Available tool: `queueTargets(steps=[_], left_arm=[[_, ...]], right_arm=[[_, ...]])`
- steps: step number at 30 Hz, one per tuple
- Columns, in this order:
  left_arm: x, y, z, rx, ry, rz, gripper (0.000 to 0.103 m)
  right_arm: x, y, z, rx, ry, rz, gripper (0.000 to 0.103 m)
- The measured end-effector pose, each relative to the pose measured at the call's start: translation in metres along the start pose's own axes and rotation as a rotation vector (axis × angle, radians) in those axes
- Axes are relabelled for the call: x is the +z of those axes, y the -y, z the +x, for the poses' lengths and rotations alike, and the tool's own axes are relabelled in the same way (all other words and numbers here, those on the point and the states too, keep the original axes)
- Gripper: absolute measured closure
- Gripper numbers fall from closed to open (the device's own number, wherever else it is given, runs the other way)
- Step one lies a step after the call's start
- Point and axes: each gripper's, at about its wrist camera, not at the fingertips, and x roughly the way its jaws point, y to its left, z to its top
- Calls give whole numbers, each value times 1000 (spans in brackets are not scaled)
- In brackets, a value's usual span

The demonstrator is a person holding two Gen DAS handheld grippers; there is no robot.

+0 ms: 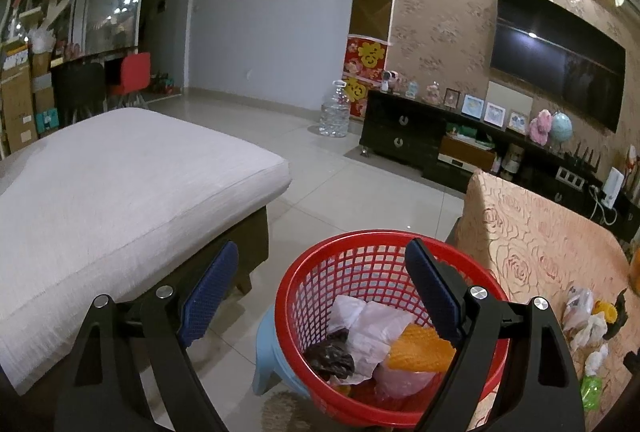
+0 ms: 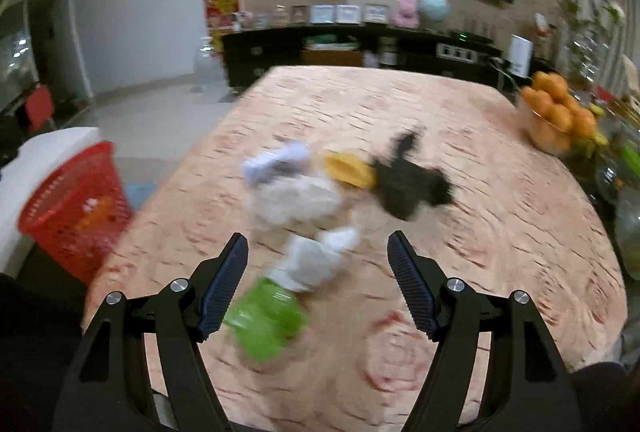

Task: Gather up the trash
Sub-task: 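Move both grippers back toward the remaining items on the table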

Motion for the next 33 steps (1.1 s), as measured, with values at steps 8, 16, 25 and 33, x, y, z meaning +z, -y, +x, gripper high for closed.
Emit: queueTargets(steps=[8, 16, 25, 33], left_arm=[[-9, 30, -7, -8, 9, 100, 21], [-34, 80, -21, -153, -33, 173, 21], [-75, 155, -37, -306, -71, 355, 21], [-105, 206, -43, -489, -170, 431, 21]], right_arm=[[-19, 52, 7, -68, -13, 86, 30], [-27, 73, 10, -80, -9, 138, 26], [-29, 82, 9, -78, -5, 162, 25], [-30, 89, 8, -72, -4, 202, 25]])
